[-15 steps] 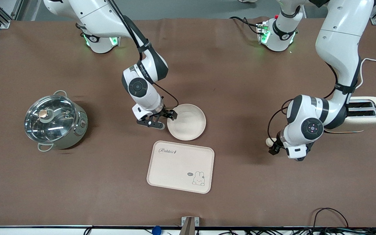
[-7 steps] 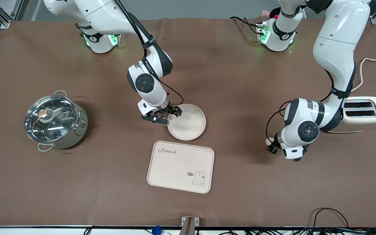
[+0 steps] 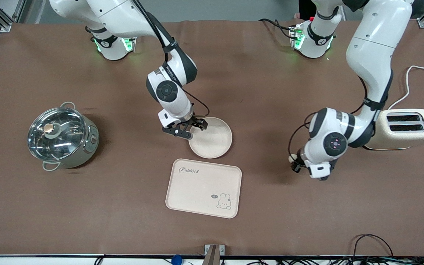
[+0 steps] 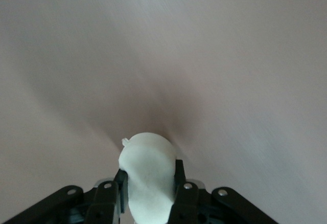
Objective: Place bun in plate and plate on tray
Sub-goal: 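Lift the bun with the left gripper and carry it over the plate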
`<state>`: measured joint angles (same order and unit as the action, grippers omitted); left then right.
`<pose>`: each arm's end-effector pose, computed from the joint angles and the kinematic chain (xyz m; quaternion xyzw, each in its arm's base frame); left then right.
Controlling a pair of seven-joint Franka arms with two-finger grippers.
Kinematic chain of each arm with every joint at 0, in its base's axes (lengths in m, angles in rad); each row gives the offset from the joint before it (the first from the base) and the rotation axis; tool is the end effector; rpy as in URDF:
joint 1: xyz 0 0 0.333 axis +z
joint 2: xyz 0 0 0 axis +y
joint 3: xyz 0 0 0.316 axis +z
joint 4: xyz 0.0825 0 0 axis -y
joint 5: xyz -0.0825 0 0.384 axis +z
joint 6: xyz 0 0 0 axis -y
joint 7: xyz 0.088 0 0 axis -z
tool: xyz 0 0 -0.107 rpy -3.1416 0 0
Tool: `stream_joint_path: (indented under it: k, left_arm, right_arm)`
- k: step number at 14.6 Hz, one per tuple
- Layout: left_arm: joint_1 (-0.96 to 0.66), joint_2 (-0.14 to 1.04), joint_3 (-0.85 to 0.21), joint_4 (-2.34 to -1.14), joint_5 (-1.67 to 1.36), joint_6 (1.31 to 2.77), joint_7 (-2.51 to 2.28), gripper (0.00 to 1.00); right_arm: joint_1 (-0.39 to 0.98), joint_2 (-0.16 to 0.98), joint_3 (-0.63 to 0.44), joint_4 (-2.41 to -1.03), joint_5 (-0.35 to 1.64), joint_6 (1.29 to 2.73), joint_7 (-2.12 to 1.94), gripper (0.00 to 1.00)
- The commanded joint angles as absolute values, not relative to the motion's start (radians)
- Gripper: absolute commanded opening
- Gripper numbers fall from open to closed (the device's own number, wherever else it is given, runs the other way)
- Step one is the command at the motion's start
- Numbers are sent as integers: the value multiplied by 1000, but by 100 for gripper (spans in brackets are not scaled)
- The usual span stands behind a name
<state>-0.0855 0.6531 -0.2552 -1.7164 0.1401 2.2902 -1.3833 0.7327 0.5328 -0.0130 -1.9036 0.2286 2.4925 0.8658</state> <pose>0.6338 -0.2049 0.2142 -0.8786 -0.4761 0.0378 0.0035 0.4796 0.4193 0.2224 -0.9843 0.1602 0.0289 0.0679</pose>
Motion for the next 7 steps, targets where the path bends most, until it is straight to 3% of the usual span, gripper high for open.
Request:
stream_joint_path:
  k: [1,7]
  left_arm:
    - [-113,623,-320,-1686,150,2241,-1518,36]
    - [-302,690,-345,-1568,150,2241,-1831,37]
  right_arm:
    - [750,531,-21,-1907,241,2526,887,100]
    - [717,564,-28,-1891,189,2592,847,100]
